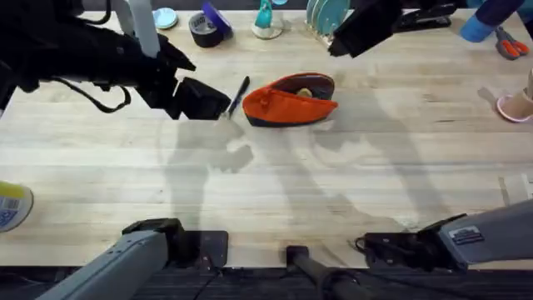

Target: Unzip the bag, pick up the pens from the table one at a time and place them inside, then zip the bag closed.

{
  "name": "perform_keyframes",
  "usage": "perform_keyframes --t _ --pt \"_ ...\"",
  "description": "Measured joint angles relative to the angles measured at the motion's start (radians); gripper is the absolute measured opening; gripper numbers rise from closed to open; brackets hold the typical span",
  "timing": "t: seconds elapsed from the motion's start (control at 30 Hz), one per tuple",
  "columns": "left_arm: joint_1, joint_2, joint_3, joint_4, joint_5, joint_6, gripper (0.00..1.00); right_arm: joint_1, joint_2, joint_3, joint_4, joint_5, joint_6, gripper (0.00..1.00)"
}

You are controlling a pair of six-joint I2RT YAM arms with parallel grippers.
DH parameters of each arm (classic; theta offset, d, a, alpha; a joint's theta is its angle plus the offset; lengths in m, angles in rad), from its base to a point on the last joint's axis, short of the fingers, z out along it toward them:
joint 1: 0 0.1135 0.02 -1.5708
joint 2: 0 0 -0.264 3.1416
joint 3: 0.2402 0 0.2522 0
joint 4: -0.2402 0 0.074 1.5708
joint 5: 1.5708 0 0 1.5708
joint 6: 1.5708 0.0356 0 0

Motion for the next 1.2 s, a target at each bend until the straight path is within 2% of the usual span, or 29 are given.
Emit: perform_keyframes --t 0.2,0.5,0.7,0.9,1.2 --pt "0.0 0.0 0.0 -0.011 -0.018 -0.019 0.993 -0.048 -0.082 -0.071 0.038 0.006 0.046 0.996" --pt "0.0 0.0 0.0 -0.011 -0.05 -0.038 0.993 -0.091 -0.271 -0.409 0.179 0.01 0.066 0.996" --pt "0.0 0.0 0.0 -0.01 -0.089 -0.04 0.993 -0.091 -0.355 -0.565 0.195 0.01 0.069 0.995" --pt "0.0 0.0 0.0 -0.002 -0.166 -0.04 0.993 -0.091 -0.359 -0.586 0.199 0.01 0.073 0.996" --pt "-0.001 0.009 0.0 0.081 -0.186 -0.04 0.993 -0.091 -0.359 -0.586 0.2 0.01 0.073 0.996"
